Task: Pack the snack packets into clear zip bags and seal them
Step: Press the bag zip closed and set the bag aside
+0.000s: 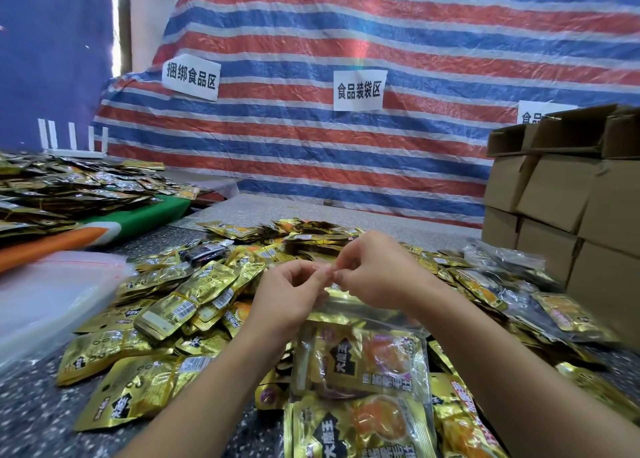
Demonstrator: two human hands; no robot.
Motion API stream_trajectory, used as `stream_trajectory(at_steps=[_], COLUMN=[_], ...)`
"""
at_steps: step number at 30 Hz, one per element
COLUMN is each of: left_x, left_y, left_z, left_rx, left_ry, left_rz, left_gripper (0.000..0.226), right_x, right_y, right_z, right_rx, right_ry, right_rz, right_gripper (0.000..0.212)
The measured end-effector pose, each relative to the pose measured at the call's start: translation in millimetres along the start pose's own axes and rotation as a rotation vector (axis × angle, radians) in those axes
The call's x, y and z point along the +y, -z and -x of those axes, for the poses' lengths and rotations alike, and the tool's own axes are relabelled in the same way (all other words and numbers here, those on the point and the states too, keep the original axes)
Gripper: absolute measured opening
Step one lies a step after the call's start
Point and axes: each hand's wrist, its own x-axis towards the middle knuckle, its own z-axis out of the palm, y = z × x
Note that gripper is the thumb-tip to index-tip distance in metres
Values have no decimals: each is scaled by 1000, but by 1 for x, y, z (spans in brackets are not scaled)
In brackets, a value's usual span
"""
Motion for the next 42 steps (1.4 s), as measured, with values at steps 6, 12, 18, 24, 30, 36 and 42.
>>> stream_trajectory(at_steps=[6, 12, 18, 24, 30, 36, 42], left_x=[0, 3, 0, -1, 0, 1, 0], left_y=[0, -2, -2, 1, -1, -2, -3], left_z=[3, 3, 3, 2, 4, 4, 3], left_rx=[87, 134, 172, 187, 194, 199, 210], left_ry=[-55, -55, -32, -58, -79, -79, -70], left_rz=[24, 38, 52, 58, 36, 55, 74], left_gripper=[13, 15, 13, 15, 16, 17, 16], right_x=[-2, 12, 26, 48, 68, 77, 86], right_y=[-4, 3, 10, 17, 22, 26, 20], right_z=[6, 14, 23, 37, 51, 57, 57], right_rx=[32, 43, 41, 39, 35, 63, 103], right_ry=[31, 18, 12, -39, -51, 15, 130], right_rz=[13, -8, 13, 21, 24, 52, 122], right_gripper=[25, 23, 22, 29, 24, 22, 25])
